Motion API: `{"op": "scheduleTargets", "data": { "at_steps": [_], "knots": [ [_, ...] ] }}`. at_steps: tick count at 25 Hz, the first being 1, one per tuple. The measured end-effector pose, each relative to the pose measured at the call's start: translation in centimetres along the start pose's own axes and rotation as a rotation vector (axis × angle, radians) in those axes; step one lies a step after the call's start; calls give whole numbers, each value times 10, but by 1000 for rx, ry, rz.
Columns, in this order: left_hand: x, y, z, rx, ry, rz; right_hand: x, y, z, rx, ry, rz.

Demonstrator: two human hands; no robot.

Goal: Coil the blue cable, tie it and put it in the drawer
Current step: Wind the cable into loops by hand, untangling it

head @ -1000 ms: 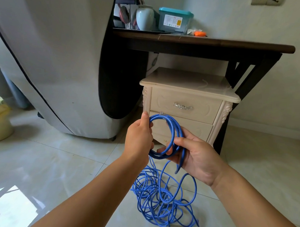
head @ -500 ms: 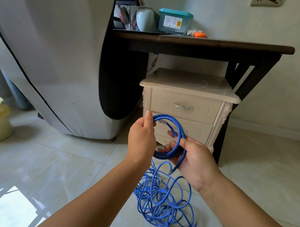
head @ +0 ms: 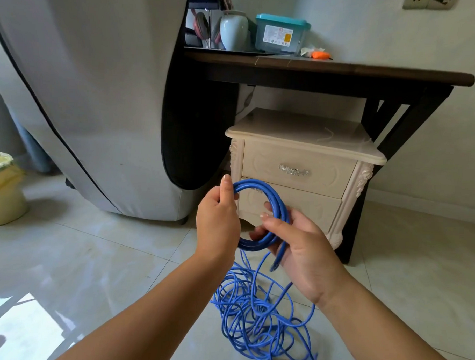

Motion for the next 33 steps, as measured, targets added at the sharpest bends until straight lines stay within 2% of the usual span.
{"op": "scheduleTargets", "data": {
  "at_steps": [4,7,9,11,13,16,18,20,24,29,31,33],
  "knots": [
    [14,-10,-1,-151,-179,-221,-7,9,-3,-7,115,68],
    [21,-12,-7,-323,-267,-391,-10,14,-13,-27,37,36],
    [21,-11,-10,-398,-227,-493,-14,18,-20,-10,-61,-12],
    [17,-10,-9,-414,-61,-590,-15,18,-22,69,-169,-98],
    [16,-8,-5,-316,221,-631,-11,16,-20,134,-314,-216],
    [28,-17,5,-38,596,-675,-7,18,-18,108,-570,-290],
    [35,-24,6,51,664,-700,-10,22,-20,52,-673,-249],
    [39,-27,7,50,614,-737,-14,26,-23,-16,-725,-184],
    [40,-29,6,100,647,-719,-22,29,-21,-61,-702,-64],
    [33,-19,7,60,435,-556,-25,21,-15,72,-348,-47],
    [26,-13,10,16,273,-485,-29,16,-9,126,-405,-121],
    [20,-9,13,14,176,-427,-35,14,-7,152,-672,-220]
  ]
}}
Point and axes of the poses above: each hand's wrist, its own y-axis towards the middle knuckle, its own x-axis out of the palm, z = x × y, the point moved 7 cm from there along y, towards the middle knuckle, and after that the axes turned 11 degrees about -x, right-handed, at the moved point
